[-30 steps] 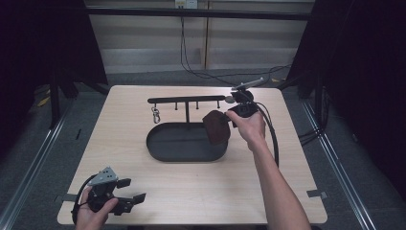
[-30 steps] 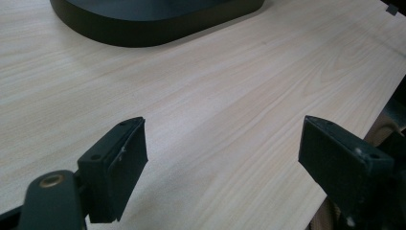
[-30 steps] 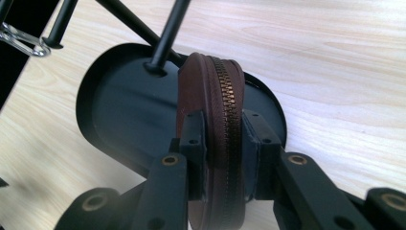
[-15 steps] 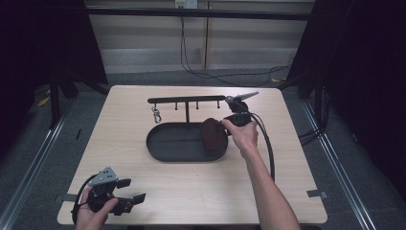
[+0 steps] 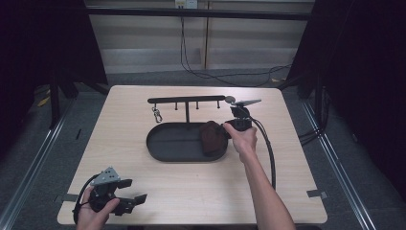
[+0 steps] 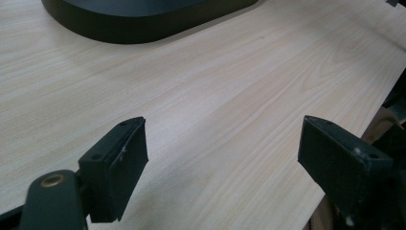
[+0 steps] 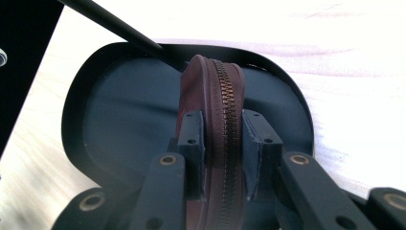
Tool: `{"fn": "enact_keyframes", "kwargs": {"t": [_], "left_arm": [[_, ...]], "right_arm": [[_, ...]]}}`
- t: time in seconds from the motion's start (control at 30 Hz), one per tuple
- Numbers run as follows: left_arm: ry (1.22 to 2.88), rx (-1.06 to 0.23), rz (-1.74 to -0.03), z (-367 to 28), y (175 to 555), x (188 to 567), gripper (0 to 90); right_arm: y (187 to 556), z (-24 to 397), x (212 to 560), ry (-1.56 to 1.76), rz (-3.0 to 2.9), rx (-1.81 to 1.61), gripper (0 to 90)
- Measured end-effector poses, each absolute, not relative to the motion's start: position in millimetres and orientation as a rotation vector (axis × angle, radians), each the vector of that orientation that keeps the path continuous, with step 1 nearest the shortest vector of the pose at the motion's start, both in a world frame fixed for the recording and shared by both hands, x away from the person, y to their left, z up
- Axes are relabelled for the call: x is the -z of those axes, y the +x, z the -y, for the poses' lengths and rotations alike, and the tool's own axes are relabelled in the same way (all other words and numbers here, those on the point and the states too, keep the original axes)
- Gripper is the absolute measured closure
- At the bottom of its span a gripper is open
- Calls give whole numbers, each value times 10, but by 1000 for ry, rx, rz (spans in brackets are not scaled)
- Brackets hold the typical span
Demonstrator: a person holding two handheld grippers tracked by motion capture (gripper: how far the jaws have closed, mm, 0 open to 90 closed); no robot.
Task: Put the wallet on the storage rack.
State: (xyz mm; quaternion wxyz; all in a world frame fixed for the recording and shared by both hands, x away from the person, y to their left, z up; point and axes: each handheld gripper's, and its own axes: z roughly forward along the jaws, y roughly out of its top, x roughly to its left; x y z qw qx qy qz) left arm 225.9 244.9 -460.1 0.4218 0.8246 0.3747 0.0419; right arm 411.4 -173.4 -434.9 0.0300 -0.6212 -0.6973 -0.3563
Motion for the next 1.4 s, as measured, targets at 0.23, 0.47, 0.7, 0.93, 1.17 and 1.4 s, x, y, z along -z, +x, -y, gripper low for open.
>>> {"fn": "enact_keyframes", "kwargs": {"t": [0.23, 0.47, 0.7, 0.93, 1.17, 1.4], "left_arm": [[2059, -106, -938, -2462, 2262, 4599, 172], [2063, -105, -945, -2461, 2271, 4605, 172], [2064, -103, -940, -2450, 2273, 4609, 172], [2057, -105, -953, -2453, 2278, 4611, 172], [2044, -104, -969, -2468, 2292, 4613, 172], [2028, -107, -987, -2490, 2295, 4613, 169]], "right_arm": [[4126, 1713, 4366, -1940, 2184, 1090, 693], [4136, 1671, 4442, -1941, 2251, 997, 690], [4140, 1624, 4456, -1947, 2267, 1002, 686], [4093, 1717, 4354, -1931, 2274, 1067, 621], [4005, 1820, 4266, -1890, 2305, 1180, 514], [3864, 1925, 4231, -1872, 2344, 1219, 247]]}}
